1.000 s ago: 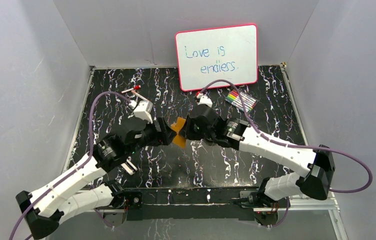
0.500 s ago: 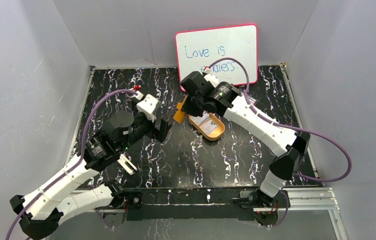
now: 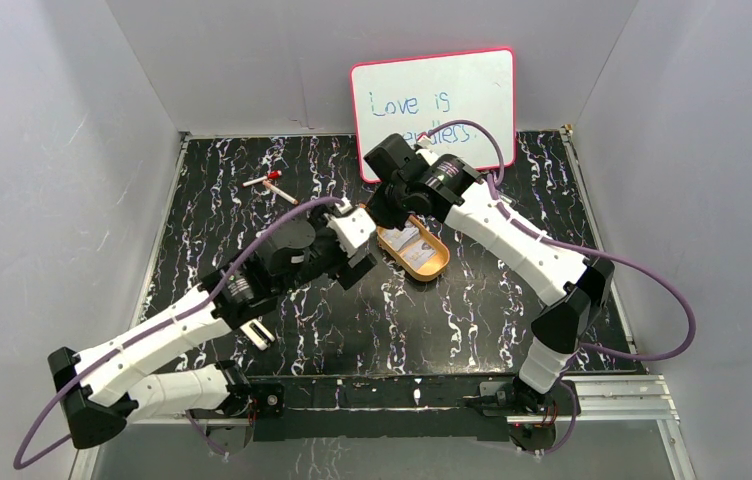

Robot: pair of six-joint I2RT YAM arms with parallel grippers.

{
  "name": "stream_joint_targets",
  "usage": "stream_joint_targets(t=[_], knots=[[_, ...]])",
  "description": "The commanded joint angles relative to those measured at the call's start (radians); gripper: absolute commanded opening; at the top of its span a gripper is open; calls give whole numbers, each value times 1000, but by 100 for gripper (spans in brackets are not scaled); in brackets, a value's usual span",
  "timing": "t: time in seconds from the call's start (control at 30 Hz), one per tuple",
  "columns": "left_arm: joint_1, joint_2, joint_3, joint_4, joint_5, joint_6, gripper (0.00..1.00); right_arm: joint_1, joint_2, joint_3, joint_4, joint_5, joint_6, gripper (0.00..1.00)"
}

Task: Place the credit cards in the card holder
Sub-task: Close the card holder at the center of the board.

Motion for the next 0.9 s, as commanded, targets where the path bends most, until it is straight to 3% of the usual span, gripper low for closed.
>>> stream_joint_targets(t=[0.0,0.3,0.53,0.7,0.8,0.87], knots=[[-72,36,24,63,-67,161,85,-4,-5,66,-4,-1,37,0],[-102,133,1,196,-293,261,68,-7,-19,40,20,-25,45,0],[-103,166,-19,258,-358,298,35,-10,-30,24,36,-34,44,0],[-102,162,-35,267,-382,315,36,-13,-35,15,45,-43,42,0],[-103,165,-33,263,-395,314,49,-15,-35,17,48,-45,44,0],[-103,166,-35,259,-401,313,52,-15,-35,20,49,-47,45,0]])
